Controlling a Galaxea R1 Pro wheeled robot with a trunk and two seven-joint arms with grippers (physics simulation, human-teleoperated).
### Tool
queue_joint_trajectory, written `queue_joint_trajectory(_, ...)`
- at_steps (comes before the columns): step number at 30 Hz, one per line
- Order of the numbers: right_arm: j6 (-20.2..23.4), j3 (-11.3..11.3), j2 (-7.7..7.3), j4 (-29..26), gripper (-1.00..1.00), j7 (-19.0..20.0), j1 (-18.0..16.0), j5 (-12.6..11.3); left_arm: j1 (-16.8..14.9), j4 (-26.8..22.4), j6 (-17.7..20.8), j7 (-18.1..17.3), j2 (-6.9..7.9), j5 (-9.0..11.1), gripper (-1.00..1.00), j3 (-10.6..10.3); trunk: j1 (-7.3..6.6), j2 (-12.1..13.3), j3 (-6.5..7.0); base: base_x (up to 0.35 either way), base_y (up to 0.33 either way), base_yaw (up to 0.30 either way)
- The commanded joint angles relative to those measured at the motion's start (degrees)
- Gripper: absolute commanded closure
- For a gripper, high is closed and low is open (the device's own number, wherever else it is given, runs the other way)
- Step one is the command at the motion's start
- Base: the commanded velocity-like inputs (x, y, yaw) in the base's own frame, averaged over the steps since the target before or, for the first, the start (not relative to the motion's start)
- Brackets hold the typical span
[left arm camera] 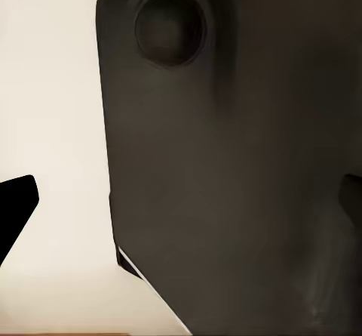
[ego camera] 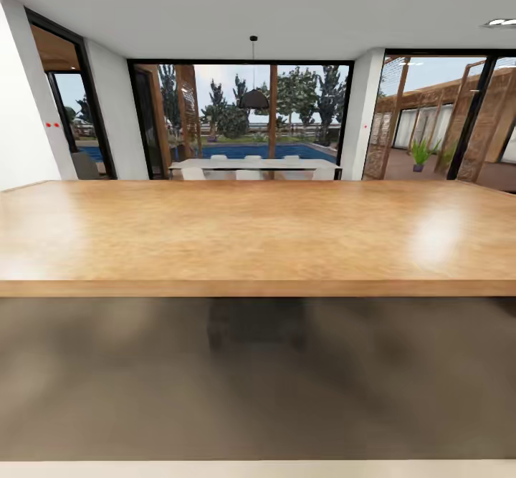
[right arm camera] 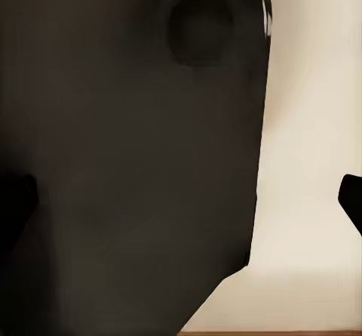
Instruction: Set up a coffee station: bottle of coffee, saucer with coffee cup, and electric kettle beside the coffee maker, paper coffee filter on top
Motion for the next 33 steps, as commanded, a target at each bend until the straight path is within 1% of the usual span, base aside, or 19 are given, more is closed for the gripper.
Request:
queue_joint_trajectory(1, -0.1, 0.0, 0.33, -0.3, -1.0, -0.2, -0.3, 0.0, 0.1, -0.3, -0.3, 0.1, -0.1, -0.2, -1.0, 0.1, 0.0, 0.0, -0.03, 0.0, 0.0, 0.0)
queue_joint_trajectory(6, -0.1, 0.0, 1.89, -1.5, -1.0, -0.1, -0.6, 0.0, 0.2, -0.6, 0.0, -0.1, -0.09, -0.2, -1.0, 0.1, 0.0, 0.0, -0.03, 0.0, 0.0, 0.0)
queue_joint_trajectory(12, -0.1, -0.2, 2.18, -1.7, -1.0, -0.1, -0.6, -0.1, 0.2, -0.6, 0.0, -0.1, -0.09, -0.2, -1.0, 0.1, 0.0, 0.0, -0.03, 0.0, 0.0, 0.0)
queue_joint_trajectory(15, -0.1, -0.3, 2.03, -1.9, -1.0, -0.2, -0.6, 0.0, 0.2, -0.6, 0.0, -0.1, -0.07, -0.8, -1.0, -0.3, 0.0, 0.0, -0.03, 0.0, 0.0, 0.246)
queue_joint_trajectory(33, -0.2, -0.2, 2.04, -2.0, -1.0, -0.1, -0.6, 0.0, 0.2, -0.6, 0.0, -0.1, -0.09, -0.4, -1.0, -0.2, 0.0, 0.0, -0.26, 0.0, 0.0, 0.274)
